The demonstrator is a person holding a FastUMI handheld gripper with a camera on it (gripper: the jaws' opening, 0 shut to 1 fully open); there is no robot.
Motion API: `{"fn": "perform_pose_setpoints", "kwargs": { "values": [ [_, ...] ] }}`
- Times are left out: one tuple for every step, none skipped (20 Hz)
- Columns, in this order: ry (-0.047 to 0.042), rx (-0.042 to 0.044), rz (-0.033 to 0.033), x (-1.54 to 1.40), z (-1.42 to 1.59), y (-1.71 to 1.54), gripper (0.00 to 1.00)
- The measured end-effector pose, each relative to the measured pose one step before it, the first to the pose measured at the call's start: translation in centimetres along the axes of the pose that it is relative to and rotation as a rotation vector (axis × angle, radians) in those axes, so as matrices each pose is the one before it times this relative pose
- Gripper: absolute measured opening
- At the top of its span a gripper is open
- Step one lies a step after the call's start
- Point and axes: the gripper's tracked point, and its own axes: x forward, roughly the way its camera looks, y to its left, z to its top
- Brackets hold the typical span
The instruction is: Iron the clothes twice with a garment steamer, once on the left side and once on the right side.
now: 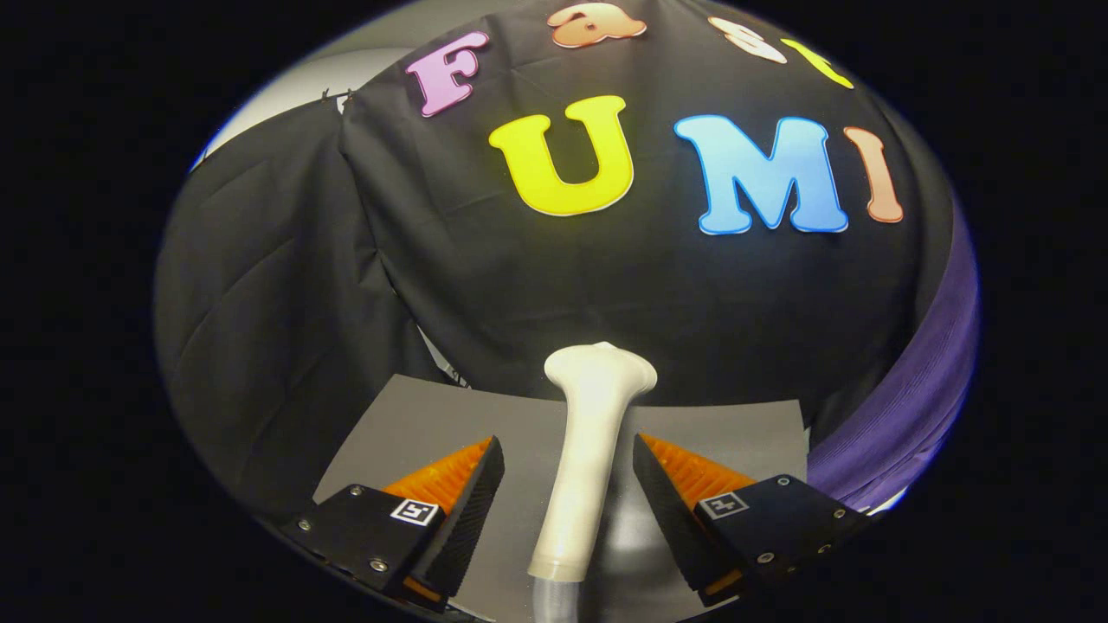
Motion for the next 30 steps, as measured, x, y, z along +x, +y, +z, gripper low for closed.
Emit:
{"fn": "perform_pose_setpoints", "kwargs": {
  "values": [
    [0.01016,0.01744,0.00420,0.433,-0.328,-0.157,0.91],
    [0.01331,0.01105,0.00545,0.417,-0.260,-0.135,0.89],
    [0.01007,0.00996,-0.00133,0.330,-0.554,-0.102,0.83],
    [0.00792,0.00430,-0.00284,0.262,-0.342,-0.211,0.79],
    [0.00881,0.00148,-0.00187,0.510,-0.459,-0.358,0.73],
    [0.01093,0.00038,-0.00149,0.364,-0.417,-0.269,0.71],
    [0.01210,0.00879,0.00956,0.189,-0.384,0.065,0.63],
    [0.00035,0.01445,0.00337,0.143,0.026,-0.054,0.58],
    [0.00183,0.01261,0.00508,-0.008,-0.041,-0.139,0.54],
    [-0.00032,0.01095,0.00730,0.059,-0.007,0.052,0.50],
    [0.00276,0.01043,0.01765,0.068,-0.117,0.138,0.49],
    [0.00620,0.02831,0.02599,0.255,-0.191,0.056,0.49],
    [0.01368,0.05038,0.02810,0.149,-0.417,0.096,0.49],
    [0.01251,0.05246,0.03323,0.174,-0.151,0.245,0.49],
    [-0.00268,0.05403,0.01265,-0.084,0.117,-0.188,0.49],
    [0.00006,0.02839,0.01115,-0.150,0.199,-0.003,0.45],
    [-0.00971,0.00765,0.00489,-0.415,-0.122,0.016,0.37],
    [-0.01034,-0.00834,0.00397,-0.537,-0.065,0.185,0.35],
    [-0.01197,-0.00683,0.00984,-0.590,-0.128,0.445,0.32],
    [-0.01481,-0.00082,0.01397,-0.508,0.176,0.310,0.32],
    [-0.02730,-0.00240,0.00609,-0.874,0.154,0.183,0.32],
    [-0.02197,-0.01882,-0.00389,-0.974,0.095,0.118,0.32],
    [-0.02026,-0.02543,-0.00768,-1.016,-0.178,0.058,0.32],
    [-0.03066,-0.01999,-0.00776,-0.953,0.011,0.167,0.32],
    [-0.02519,-0.01668,-0.00280,-1.186,-0.108,0.199,0.32],
    [-0.03899,-0.01133,0.00373,-1.372,0.185,0.189,0.32],
    [-0.04214,-0.01189,0.00912,-1.493,0.058,0.231,0.32],
    [-0.03283,-0.00886,0.01125,-1.578,0.136,0.222,0.32],
    [-0.03096,-0.00702,0.00881,-1.764,-0.137,0.239,0.32],
    [-0.03119,-0.00575,0.00334,-1.639,-0.016,0.180,0.32]
  ]
}}
